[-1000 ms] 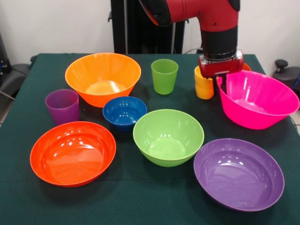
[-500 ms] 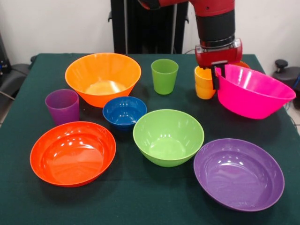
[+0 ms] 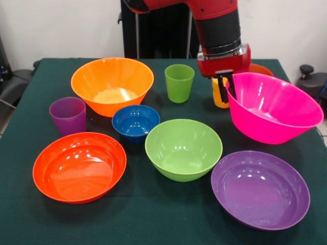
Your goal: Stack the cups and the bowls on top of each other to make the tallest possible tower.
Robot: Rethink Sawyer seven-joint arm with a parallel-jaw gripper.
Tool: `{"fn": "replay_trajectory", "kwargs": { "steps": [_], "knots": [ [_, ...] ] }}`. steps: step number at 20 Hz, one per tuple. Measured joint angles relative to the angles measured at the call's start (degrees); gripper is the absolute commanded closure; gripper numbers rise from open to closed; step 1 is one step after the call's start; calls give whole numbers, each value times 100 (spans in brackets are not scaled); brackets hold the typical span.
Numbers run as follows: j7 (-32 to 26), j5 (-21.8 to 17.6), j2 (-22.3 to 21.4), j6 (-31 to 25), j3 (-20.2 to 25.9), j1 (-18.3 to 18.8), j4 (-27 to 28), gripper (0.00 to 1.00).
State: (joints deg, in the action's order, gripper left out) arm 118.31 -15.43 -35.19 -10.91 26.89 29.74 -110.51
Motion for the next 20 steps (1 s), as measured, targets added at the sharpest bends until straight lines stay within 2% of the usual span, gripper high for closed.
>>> {"fn": "replay_trajectory", "kwargs": {
  "steps": [10, 20],
  "knots": [
    [0, 438, 49, -923, 431, 322, 289, 100],
    [0, 869, -84, -1840, 1323, 1078, 285, 100]
  ]
}}
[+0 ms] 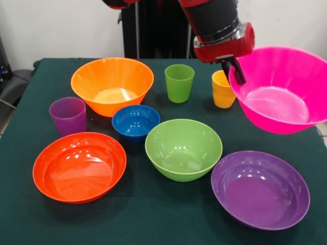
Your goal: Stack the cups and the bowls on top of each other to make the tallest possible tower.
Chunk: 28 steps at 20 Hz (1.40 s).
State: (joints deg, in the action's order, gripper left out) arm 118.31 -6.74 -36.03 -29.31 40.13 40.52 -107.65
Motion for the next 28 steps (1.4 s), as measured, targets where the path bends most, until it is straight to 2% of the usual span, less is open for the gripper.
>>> {"fn": "replay_trajectory", "kwargs": {
  "steps": [5, 12, 18, 28],
  "knots": [
    [1, 88, 58, -599, 455, 447, 36, 100],
    [0, 33, 167, -1179, 708, 852, 148, 100],
    [-1, -291, 239, -1727, 821, 1195, 387, 100],
    [-1, -848, 240, -1874, 957, 1468, 586, 100]
  ]
}}
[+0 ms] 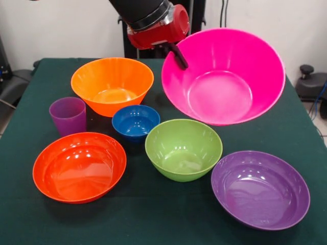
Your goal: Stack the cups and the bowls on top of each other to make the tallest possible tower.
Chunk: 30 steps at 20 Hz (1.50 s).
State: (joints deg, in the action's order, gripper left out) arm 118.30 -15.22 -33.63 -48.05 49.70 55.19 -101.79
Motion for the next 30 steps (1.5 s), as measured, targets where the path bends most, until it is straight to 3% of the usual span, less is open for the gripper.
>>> {"fn": "replay_trajectory", "kwargs": {
  "steps": [30],
  "knots": [
    [0, -1239, -12, 34, 65, 40, 460, 100]
  ]
}}
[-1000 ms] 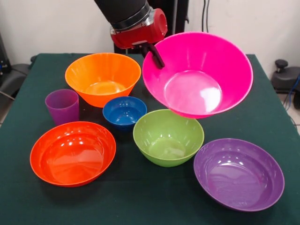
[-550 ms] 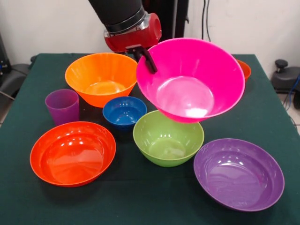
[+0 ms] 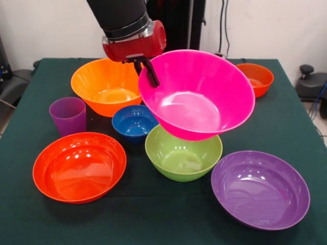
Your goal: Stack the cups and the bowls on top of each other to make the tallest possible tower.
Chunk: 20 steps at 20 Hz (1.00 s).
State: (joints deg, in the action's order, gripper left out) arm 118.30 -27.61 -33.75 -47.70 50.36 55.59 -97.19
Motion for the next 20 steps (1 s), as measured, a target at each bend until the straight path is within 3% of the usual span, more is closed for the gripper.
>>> {"fn": "replay_trajectory", "kwargs": {
  "steps": [6, 11, 20],
  "knots": [
    [0, -197, 0, 303, 0, -1, 9, 100],
    [-1, -384, 8, 892, 0, 0, 9, 100],
    [-1, -434, 237, 1550, -2, -1, 6, 100]
  ]
}}
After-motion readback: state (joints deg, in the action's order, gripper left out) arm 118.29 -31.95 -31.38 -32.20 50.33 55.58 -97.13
